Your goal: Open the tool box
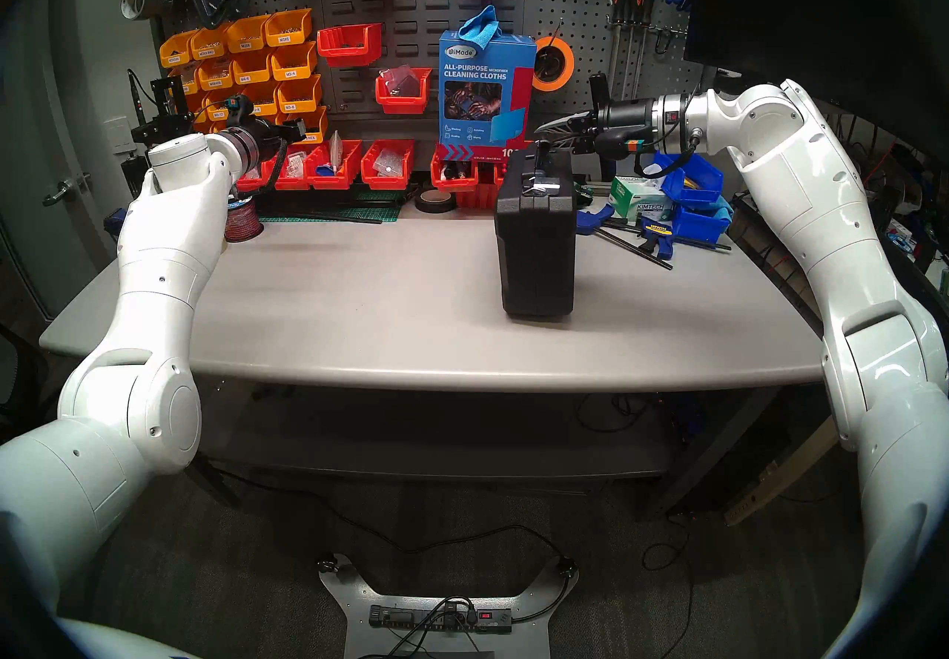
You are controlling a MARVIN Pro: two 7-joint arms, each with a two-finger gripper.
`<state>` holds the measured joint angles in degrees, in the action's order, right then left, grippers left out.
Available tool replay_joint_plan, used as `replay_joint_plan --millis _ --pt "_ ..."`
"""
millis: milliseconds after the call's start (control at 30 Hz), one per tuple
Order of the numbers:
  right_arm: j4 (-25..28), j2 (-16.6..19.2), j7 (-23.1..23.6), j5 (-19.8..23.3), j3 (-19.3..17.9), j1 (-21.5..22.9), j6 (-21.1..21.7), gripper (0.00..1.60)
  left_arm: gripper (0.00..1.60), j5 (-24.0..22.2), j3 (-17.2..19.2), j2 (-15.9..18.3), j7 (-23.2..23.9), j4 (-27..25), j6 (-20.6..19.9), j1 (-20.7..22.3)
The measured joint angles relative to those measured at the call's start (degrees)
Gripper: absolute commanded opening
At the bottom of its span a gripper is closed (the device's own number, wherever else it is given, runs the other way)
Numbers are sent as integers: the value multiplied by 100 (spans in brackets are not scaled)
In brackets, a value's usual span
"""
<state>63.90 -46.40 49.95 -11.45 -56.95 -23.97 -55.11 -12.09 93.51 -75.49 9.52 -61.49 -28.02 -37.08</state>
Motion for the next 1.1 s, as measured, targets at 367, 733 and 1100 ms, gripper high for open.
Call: replay_joint_plan --millis 367,733,1100 --pt "73 223 5 698 589 206 0 0 160 0 0 0 0 0 0 0" --pt "21 474 9 1258 842 223 0 0 160 0 0 0 0 0 0 0" --pt "-159 824 -2 1629 987 213 0 0 160 0 0 0 0 0 1 0"
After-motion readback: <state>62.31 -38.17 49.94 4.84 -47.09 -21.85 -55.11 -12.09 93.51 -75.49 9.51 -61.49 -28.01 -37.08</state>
